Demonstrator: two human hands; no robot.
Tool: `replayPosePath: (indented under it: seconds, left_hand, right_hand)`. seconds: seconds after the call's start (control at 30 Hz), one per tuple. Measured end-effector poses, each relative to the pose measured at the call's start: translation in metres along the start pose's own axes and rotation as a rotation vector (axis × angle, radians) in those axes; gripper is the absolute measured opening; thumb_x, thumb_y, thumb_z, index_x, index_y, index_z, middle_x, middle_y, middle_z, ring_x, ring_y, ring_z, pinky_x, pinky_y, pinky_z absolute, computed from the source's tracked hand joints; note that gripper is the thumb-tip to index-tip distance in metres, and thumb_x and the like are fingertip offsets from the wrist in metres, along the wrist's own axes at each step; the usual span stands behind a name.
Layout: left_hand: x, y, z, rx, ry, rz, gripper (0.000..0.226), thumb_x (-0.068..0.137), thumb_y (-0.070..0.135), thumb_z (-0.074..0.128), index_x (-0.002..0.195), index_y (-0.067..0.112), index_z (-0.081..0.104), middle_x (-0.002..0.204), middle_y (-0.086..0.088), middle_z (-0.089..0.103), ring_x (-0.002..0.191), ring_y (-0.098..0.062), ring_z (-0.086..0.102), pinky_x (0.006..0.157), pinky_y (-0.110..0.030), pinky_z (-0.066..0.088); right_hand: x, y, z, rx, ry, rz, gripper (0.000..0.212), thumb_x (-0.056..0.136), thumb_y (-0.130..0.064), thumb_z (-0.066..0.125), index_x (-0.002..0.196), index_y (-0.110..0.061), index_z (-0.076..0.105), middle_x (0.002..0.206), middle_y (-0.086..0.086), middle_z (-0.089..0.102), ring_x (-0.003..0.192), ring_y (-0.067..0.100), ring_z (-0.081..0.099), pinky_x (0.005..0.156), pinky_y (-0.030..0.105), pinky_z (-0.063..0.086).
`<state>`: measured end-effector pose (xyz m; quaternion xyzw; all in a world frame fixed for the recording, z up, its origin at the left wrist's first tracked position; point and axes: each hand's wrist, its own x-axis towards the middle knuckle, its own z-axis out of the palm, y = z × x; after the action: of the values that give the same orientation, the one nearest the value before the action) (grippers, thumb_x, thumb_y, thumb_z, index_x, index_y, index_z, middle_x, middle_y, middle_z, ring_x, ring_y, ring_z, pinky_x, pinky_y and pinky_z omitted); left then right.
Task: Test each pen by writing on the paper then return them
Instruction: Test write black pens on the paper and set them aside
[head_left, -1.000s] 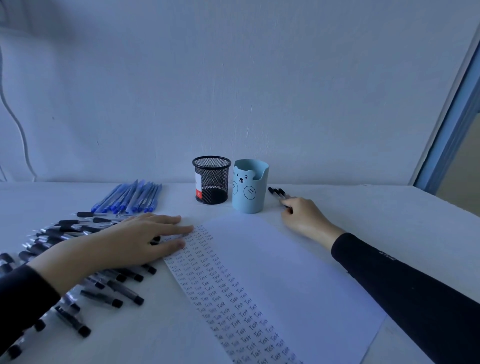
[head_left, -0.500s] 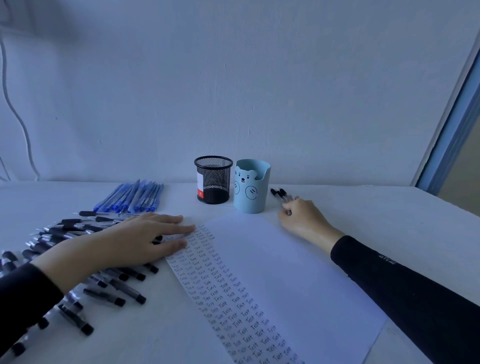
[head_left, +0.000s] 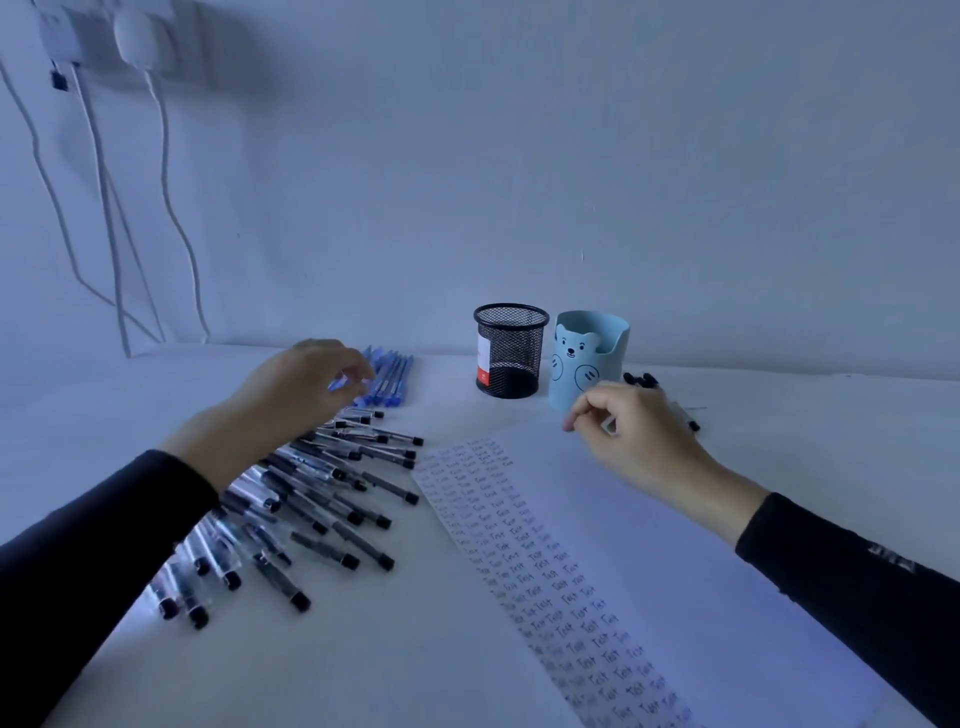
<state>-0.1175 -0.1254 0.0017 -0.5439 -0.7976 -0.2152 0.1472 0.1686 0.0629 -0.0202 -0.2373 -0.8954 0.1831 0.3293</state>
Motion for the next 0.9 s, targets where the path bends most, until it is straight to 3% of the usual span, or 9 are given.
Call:
replayPosePath:
  seconds: [0.1,0.33,0.47,0.6,0.77,0.9]
  left_hand:
    - [0.000,-0.011,0.003,0.110,-0.079,-0.026,0.007,0.089,0.027,0.067,0.091,0.027,0.073,0.090,0.007,0.061,0.093,-0.017,0.058,0.079,-0.033,0.047]
    - [0.007,0.000,0.005,0.171,-0.214,0.066,0.019,0.094,0.044,0.056,0.098,0.035,0.073,0.095,0.014,0.061,0.097,-0.011,0.055,0.084,-0.034,0.046]
    - [0.014,0.000,0.010,0.152,-0.302,0.010,0.018,0.095,0.040,0.057,0.103,0.036,0.072,0.104,0.017,0.064,0.101,-0.010,0.058,0.089,-0.032,0.047]
    - [0.017,-0.001,0.012,0.155,-0.315,0.051,0.016,0.095,0.029,0.059,0.102,0.030,0.073,0.098,0.015,0.059,0.093,-0.009,0.056,0.084,-0.029,0.046]
    - [0.004,0.019,0.007,-0.006,-0.043,0.283,0.016,0.091,0.031,0.063,0.101,0.023,0.073,0.089,0.012,0.056,0.085,-0.013,0.059,0.073,-0.036,0.052]
    - [-0.012,0.081,0.018,-0.064,-0.041,0.584,0.028,0.092,0.042,0.056,0.111,0.027,0.071,0.100,0.012,0.065,0.090,-0.004,0.058,0.079,-0.019,0.046]
  right_hand:
    - [-0.006,0.002,0.014,-0.001,-0.082,-0.072,0.019,0.087,-0.016,0.059,0.076,-0.029,0.068,0.086,-0.016,0.063,0.079,0.005,0.059,0.068,0.026,0.046]
    - [-0.009,0.006,0.024,0.043,-0.059,-0.120,0.019,0.087,-0.013,0.062,0.077,-0.028,0.069,0.089,-0.016,0.063,0.084,0.008,0.059,0.074,0.035,0.052]
    - [-0.009,0.006,0.025,0.054,-0.034,-0.128,0.018,0.087,-0.011,0.059,0.082,-0.025,0.069,0.092,-0.016,0.060,0.085,0.004,0.058,0.072,0.031,0.050]
    - [-0.009,0.006,0.024,0.049,-0.016,-0.131,0.018,0.087,-0.009,0.057,0.088,-0.023,0.068,0.092,-0.018,0.058,0.083,-0.002,0.055,0.070,0.025,0.045]
    - [-0.008,0.007,0.024,0.068,-0.027,-0.127,0.017,0.086,-0.009,0.057,0.087,-0.022,0.068,0.094,-0.016,0.058,0.084,0.003,0.057,0.071,0.029,0.047]
    - [-0.009,0.008,0.023,0.066,-0.037,-0.089,0.018,0.087,-0.009,0.056,0.090,-0.023,0.068,0.091,-0.020,0.055,0.082,-0.004,0.054,0.068,0.024,0.040]
